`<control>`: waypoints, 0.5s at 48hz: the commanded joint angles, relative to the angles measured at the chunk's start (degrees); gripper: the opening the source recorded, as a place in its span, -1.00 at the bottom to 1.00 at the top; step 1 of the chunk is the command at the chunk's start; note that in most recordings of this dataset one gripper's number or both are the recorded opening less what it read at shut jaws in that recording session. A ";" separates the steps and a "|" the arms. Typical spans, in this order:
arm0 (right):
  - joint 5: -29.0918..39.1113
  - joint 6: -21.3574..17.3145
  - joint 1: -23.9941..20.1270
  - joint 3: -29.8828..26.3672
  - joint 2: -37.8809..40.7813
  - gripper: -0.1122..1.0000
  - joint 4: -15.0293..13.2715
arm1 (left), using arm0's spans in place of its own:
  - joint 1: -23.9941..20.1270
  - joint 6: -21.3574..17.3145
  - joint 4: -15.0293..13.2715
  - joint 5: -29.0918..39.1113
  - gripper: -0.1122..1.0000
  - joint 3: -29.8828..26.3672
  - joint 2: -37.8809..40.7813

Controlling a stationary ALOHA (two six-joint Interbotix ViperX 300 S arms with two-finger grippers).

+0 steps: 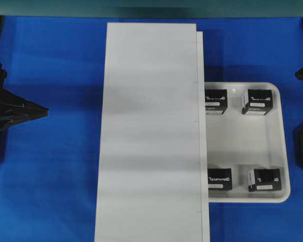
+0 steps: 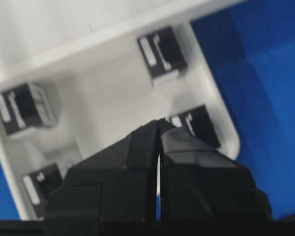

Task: Place the box from the white plastic tray onto the white base.

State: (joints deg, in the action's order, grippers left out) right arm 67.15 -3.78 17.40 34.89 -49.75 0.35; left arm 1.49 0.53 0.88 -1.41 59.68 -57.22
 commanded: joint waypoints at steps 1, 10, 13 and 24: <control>0.35 0.26 0.18 -0.70 2.90 -0.83 -0.70 | 0.09 0.18 0.09 -0.26 -0.93 -1.67 0.26; 2.81 4.13 0.35 -0.88 9.23 -0.83 -1.58 | 0.00 0.18 0.18 -0.18 -0.93 -1.67 0.53; 3.52 5.62 0.44 -0.97 11.51 -0.83 -1.67 | 0.00 0.18 0.09 -0.26 -0.93 -1.67 0.53; 2.29 9.58 3.78 -1.14 19.69 -0.83 -1.67 | 0.00 0.09 0.09 -0.26 -0.93 -1.67 0.53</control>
State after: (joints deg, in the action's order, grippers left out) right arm 70.31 5.19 20.04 34.54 -32.43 -1.23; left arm 1.49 0.53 0.88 -1.32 59.59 -57.13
